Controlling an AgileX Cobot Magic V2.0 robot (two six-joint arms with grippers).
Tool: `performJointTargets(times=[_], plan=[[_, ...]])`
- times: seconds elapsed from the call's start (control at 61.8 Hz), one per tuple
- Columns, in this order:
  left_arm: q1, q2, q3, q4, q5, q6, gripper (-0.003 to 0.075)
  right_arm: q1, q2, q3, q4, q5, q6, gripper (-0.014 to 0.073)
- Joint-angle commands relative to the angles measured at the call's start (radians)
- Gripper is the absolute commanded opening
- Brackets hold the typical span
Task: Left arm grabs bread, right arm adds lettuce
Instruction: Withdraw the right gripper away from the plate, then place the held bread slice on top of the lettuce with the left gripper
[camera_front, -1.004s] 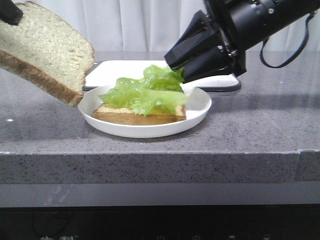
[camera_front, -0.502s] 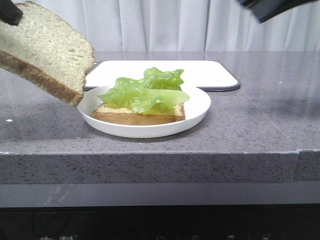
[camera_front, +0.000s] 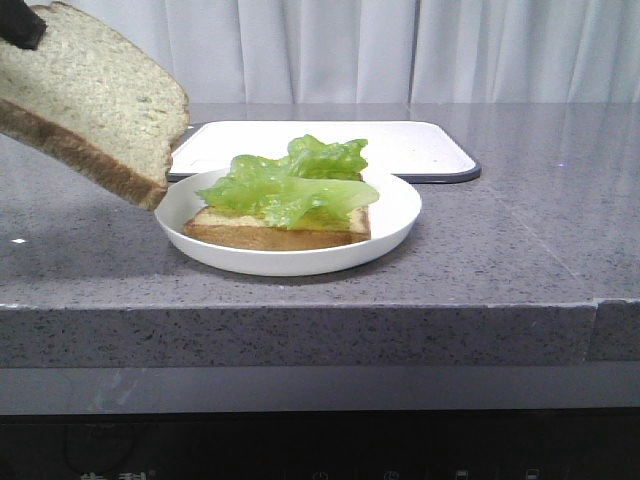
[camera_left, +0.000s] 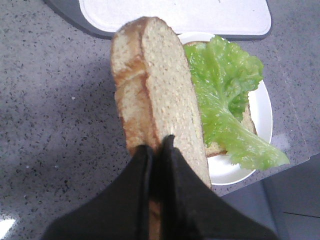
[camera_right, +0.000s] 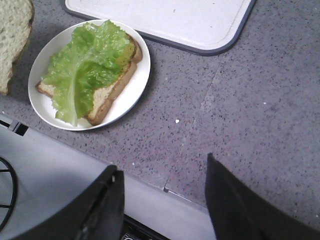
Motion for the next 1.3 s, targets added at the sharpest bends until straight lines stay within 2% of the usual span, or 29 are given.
performJointTargets(times=[0.0, 0.146, 0.227, 0.469, 0.712, 0.939, 1.279], plan=[[0.004, -0.022, -0.028, -0.047, -0.066, 0.001, -0.0020, -0.003, -0.046, 0.011, 0.019, -0.062, 0.002, 0.0393], [0.004, -0.022, -0.028, -0.050, -0.080, 0.001, -0.0020, -0.003, -0.073, 0.020, 0.019, -0.068, 0.000, 0.0393], [0.004, -0.022, -0.028, -0.114, -0.080, 0.009, -0.0020, -0.003, -0.073, 0.020, 0.019, -0.058, 0.000, 0.0393], [-0.047, 0.011, -0.042, -0.407, -0.046, 0.232, -0.0020, -0.003, -0.073, 0.020, 0.019, -0.046, 0.000, 0.0393], [-0.119, 0.136, -0.120, -0.465, 0.002, 0.274, -0.0020, -0.003, -0.073, 0.020, 0.019, -0.046, 0.000, 0.0393], [-0.102, 0.272, -0.153, -0.644, 0.126, 0.400, -0.0020, -0.003, -0.073, 0.020, 0.019, -0.046, 0.000, 0.0393], [-0.036, 0.346, -0.153, -0.662, 0.167, 0.418, -0.0020, -0.003, -0.073, 0.020, 0.019, -0.046, 0.000, 0.0393]])
